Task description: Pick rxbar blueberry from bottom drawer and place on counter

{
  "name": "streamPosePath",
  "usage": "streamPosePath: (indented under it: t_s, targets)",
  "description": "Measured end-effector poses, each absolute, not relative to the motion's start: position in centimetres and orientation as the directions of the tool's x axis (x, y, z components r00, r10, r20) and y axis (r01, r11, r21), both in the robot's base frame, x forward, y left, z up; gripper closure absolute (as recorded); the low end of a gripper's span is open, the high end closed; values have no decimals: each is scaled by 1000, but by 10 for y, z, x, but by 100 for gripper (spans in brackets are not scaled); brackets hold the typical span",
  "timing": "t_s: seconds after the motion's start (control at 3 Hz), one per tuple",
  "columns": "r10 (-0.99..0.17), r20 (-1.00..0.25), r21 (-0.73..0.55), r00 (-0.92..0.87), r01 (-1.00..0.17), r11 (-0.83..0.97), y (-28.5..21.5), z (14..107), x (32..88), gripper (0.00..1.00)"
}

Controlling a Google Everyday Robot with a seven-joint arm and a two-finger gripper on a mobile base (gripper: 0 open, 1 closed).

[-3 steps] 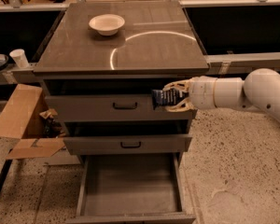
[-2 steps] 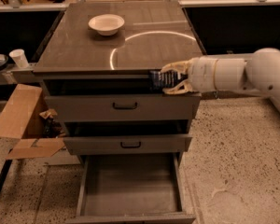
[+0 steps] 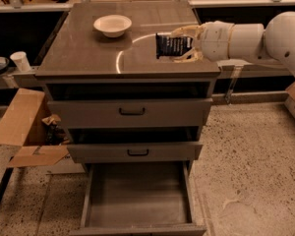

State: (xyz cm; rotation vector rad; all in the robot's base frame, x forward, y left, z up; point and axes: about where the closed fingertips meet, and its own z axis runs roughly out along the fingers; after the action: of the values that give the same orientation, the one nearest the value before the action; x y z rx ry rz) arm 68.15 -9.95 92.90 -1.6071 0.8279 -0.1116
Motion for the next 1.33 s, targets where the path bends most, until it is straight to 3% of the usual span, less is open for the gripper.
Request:
streamPosePath:
  t_s: [1.0,1.33]
  targets:
    - [-476,-544,-817,691,-565,113,-64,931,775,100]
    - [-465,-580,-786,669,-610,102,-49,921,791,82]
